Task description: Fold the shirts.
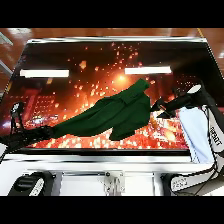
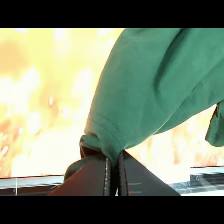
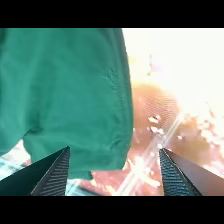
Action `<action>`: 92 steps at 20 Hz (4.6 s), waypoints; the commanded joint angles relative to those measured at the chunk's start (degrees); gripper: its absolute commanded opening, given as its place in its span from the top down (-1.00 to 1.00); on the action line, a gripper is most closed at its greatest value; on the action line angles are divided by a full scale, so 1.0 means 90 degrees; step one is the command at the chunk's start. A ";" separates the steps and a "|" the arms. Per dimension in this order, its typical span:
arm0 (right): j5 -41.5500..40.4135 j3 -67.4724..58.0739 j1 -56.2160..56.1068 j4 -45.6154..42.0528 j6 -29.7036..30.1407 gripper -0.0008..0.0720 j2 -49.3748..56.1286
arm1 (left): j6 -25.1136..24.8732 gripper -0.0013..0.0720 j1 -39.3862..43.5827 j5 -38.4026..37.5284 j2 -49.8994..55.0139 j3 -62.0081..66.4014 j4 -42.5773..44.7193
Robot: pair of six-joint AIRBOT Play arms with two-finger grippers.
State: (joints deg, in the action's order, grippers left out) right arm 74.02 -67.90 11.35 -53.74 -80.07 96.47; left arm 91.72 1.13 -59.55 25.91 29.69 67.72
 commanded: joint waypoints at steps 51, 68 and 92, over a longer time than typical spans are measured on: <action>-0.5544 -0.0610 -0.1450 -0.1596 -0.0942 0.81 -0.2188 | 0.0563 0.82 -0.0005 0.1171 0.2713 0.1370 0.2259; -0.3211 -0.0610 -0.0495 -0.2339 -0.0687 -0.51 -0.1821 | -0.0692 -0.94 -0.1860 -0.2101 0.5207 0.3041 0.1877; -0.0158 0.0937 0.1008 -0.0631 0.0644 -0.58 -0.1661 | -0.1965 0.82 -0.2144 0.0141 0.5540 -0.0046 -0.2531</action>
State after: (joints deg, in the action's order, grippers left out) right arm 72.10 -62.39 20.49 -59.70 -73.82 81.47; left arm 75.35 -19.59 -60.07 75.68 29.34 47.09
